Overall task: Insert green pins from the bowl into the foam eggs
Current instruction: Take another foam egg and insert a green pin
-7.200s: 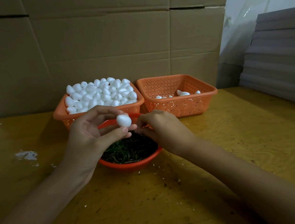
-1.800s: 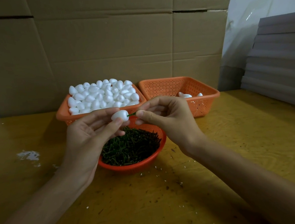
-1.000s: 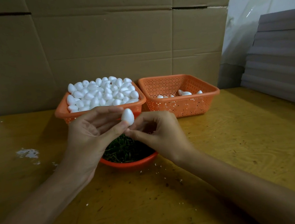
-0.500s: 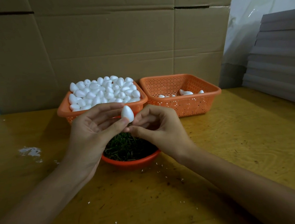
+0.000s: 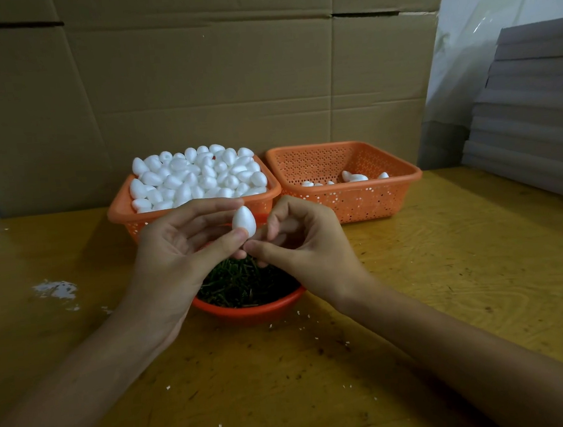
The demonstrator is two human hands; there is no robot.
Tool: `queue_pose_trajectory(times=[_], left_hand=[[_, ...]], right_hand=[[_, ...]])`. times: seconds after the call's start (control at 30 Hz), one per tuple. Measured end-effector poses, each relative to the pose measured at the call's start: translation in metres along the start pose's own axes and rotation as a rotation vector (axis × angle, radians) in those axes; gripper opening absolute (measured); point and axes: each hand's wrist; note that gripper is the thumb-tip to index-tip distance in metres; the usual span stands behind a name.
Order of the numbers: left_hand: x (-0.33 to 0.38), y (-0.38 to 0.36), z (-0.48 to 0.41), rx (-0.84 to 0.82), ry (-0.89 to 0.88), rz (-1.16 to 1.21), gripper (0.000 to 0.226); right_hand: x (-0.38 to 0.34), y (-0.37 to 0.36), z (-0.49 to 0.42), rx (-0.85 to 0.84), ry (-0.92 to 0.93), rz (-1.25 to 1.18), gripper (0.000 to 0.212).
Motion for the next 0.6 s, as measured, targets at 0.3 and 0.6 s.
queue_pose_trajectory(times=[0.3,0.6], left_hand=[[-0.0006,0.0027,0.0004,-0.034,-0.005,-0.041,0.032],[-0.0024,0.0046,-0.0005,-0.055,-0.032,-0.06,0.033]], right_hand=[[0.0018,0.0003,0.0,0.013,0.008,0.044,0.03],[0.0016,0.0018,0.0012,0.009,0.023,0.085,0.03]])
Point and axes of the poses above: each hand's wrist, its own z-axis away from the middle knuckle, its own y-axis out of the back of the hand, x = y × z, and after that the axes turned 5 degrees about z, right-handed
